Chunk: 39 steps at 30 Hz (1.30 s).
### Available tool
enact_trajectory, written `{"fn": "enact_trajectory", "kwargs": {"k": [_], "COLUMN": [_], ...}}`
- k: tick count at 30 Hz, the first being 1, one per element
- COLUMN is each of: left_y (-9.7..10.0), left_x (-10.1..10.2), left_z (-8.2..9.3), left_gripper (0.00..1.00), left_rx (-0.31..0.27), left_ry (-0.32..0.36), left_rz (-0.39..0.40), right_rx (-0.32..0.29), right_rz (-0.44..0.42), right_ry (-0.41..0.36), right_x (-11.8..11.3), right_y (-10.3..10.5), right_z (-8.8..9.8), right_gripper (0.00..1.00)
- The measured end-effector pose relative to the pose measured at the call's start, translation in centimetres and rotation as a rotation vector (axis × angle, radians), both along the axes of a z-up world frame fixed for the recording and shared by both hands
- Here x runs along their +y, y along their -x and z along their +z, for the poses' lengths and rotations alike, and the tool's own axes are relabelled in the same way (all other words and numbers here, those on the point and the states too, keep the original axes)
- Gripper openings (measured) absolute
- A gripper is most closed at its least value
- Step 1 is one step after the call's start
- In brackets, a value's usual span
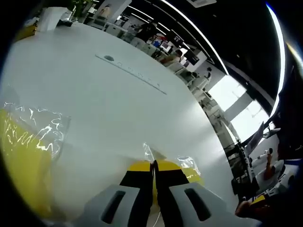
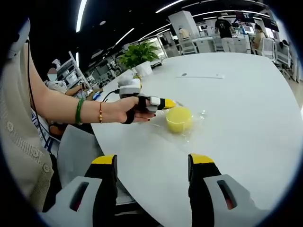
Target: Compare the silicone blocks by pressing each to a similar depth, holding the contact briefly, and releasing to observe deformation and rebound differences across the visible hardness samples.
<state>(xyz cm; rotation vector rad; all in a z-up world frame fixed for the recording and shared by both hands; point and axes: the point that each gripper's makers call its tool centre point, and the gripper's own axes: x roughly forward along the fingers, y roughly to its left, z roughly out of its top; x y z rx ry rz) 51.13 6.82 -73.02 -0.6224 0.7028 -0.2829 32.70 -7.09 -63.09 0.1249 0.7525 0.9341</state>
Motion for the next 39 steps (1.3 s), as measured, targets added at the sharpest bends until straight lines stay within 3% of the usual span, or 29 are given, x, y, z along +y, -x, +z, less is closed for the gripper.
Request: {"fn": "enact_trajectory", "kwargs": {"k": [8, 15, 22, 26, 29, 33, 39], "left_y": [0.1, 0.7, 2.0, 3.7, 5.2, 7.5, 11.0], "left_x": [0.0, 1.0, 2.4, 3.0, 3.9, 6.2, 10.8], "left_z": [0.3, 1.5, 3.3, 5.2, 7.8, 10.9, 14.3], "left_gripper": [0.02, 0.17, 0.23, 0.27, 0.28, 0.29, 0.31], "left_rx": [-0.013, -0.136, -0.227, -0.309, -0.381, -0.416, -0.431], "left_ry": [-0.005, -0.229, -0.435, -0.557, -0.583, -0.552, -0.495], "left_rz": [-0.006, -0.119, -0.233, -0.351, -0.382, -0.383, -0.341], "right_rx": [-0.002, -0.024, -0.073, -0.089, -0.099, -0.059, -0.099], "right_rz": [0.006, 0.002, -0.107, -0.164, -0.189, -0.197, -0.232], "right_ry": [-0.004, 0.003, 0.002, -0.043, -0.052, -0.093, -0.102], "right_x": [0.7, 1.5, 3.1, 4.1, 5.0, 6.4, 8.7], "right_y": [-0.1, 0.2, -0.1, 0.0, 0.4, 1.7, 3.6], "right_z": [0.2, 0.3, 0.7, 1.7, 2.2, 2.7, 3.7], "right_gripper": [0.54, 0.55, 0.58, 0.57, 0.57, 0.60, 0.60]}}
